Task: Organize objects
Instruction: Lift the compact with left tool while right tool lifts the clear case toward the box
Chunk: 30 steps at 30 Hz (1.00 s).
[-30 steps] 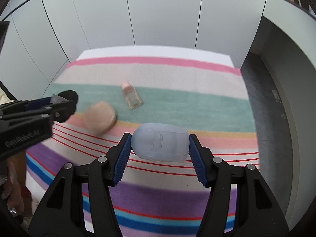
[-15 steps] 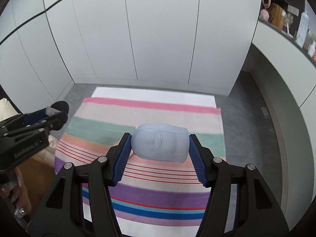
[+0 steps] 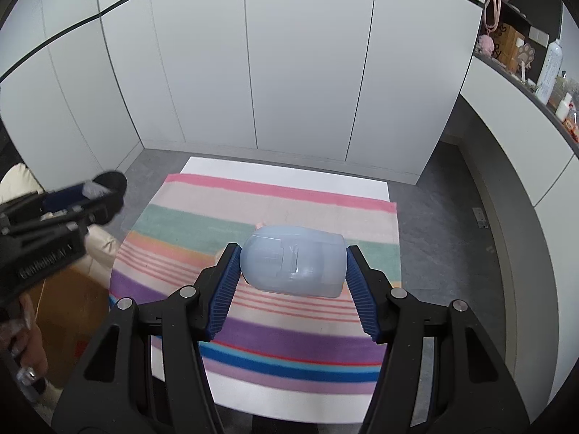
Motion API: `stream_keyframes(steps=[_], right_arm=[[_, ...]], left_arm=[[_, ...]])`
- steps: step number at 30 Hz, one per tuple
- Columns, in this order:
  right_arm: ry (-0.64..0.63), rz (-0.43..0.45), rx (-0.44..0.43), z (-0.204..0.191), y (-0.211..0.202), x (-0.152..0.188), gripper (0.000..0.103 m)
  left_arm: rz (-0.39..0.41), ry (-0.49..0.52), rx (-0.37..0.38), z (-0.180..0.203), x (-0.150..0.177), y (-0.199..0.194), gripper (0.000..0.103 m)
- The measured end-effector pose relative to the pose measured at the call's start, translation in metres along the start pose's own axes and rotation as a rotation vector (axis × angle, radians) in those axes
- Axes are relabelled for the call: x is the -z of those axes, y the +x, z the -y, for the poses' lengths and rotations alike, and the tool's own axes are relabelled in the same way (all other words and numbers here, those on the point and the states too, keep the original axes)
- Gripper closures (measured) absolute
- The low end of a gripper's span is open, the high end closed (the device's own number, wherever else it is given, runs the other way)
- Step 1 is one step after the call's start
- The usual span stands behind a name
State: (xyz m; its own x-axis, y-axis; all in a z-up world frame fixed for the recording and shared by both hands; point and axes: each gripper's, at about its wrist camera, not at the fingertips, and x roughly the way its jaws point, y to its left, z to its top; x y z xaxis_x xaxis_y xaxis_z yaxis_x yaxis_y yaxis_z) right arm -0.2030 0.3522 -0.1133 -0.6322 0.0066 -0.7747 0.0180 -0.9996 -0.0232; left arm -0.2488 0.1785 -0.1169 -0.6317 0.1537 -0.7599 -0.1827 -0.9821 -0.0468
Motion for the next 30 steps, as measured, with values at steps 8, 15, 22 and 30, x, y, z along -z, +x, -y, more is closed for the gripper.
stream_keyframes(steps=[8, 15, 22, 30], right_arm=[[0.029, -0.006, -0.011, -0.007, -0.042, 0.048, 0.042], [0.017, -0.014, 0.002, -0.014, -0.076, 0.084, 0.042], [0.004, -0.051, -0.024, -0.025, -0.096, 0.121, 0.042], [0.005, -0.102, -0.027, -0.035, -0.103, 0.155, 0.042]], left_arm=[[-0.006, 0.048, -0.004, 0.003, 0.042, -0.053, 0.053], [-0.055, 0.044, -0.012, -0.008, 0.08, -0.083, 0.053], [-0.092, 0.021, -0.022, -0.025, 0.12, -0.109, 0.053], [-0.104, -0.005, -0.027, -0.052, 0.143, -0.136, 0.053]])
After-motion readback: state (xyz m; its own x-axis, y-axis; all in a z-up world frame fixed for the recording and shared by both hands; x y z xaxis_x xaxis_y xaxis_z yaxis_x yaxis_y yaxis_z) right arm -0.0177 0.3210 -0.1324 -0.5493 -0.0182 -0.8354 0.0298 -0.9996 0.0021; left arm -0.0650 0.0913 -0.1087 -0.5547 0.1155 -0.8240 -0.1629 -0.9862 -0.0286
